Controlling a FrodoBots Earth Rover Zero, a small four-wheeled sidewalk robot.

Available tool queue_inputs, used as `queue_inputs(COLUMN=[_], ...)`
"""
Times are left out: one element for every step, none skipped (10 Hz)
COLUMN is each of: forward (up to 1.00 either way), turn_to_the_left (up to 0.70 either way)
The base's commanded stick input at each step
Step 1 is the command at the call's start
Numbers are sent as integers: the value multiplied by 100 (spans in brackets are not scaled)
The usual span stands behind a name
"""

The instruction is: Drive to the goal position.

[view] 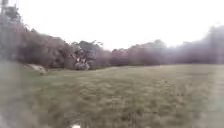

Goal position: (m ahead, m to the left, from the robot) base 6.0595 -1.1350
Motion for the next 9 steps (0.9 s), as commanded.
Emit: queue_inputs(forward=[70,70,70,70,70,70,70,70,70], turn_to_the_left=[0,0,0,0,0,0,0,0,0])
